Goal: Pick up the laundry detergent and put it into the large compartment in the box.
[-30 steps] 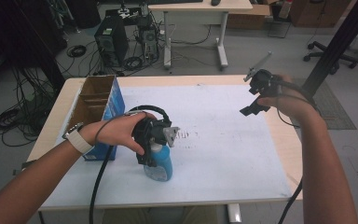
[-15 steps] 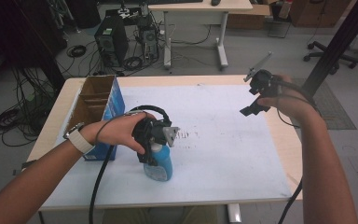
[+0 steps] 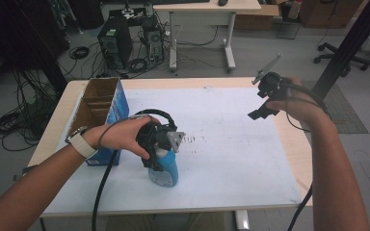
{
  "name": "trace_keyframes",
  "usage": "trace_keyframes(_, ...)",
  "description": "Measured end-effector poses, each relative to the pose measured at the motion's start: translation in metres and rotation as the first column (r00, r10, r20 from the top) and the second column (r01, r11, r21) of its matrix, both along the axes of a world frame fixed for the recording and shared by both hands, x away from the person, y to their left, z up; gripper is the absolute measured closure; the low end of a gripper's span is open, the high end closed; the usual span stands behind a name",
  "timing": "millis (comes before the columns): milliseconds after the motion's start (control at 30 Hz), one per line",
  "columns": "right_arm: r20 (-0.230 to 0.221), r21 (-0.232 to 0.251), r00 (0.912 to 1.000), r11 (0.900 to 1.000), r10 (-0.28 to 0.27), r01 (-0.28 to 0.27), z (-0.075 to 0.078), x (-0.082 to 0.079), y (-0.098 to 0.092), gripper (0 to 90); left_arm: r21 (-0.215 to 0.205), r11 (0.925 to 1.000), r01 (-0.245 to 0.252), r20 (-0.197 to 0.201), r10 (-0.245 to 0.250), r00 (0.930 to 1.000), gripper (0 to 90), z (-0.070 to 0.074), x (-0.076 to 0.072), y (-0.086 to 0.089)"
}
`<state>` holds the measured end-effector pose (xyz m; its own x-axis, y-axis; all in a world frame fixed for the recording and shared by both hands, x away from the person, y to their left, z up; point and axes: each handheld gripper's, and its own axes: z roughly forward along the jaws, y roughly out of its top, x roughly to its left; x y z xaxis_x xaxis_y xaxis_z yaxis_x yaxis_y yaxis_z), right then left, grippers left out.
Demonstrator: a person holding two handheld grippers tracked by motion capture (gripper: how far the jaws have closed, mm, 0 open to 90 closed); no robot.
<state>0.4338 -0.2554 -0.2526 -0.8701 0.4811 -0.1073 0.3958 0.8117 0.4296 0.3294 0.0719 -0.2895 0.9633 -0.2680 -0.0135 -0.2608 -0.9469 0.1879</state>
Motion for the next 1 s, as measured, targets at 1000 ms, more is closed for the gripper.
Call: trace_keyframes(1000, 0.003, 0.008, 1.0000, 1.000, 0.001, -0.001, 0.0001, -0.0027, -0.0019, 7.5, 0.011, 0.9998, -0.018, 0.024, 0.018, 0.9995, 37.5, 0.0069, -0.0055, -0.0023)
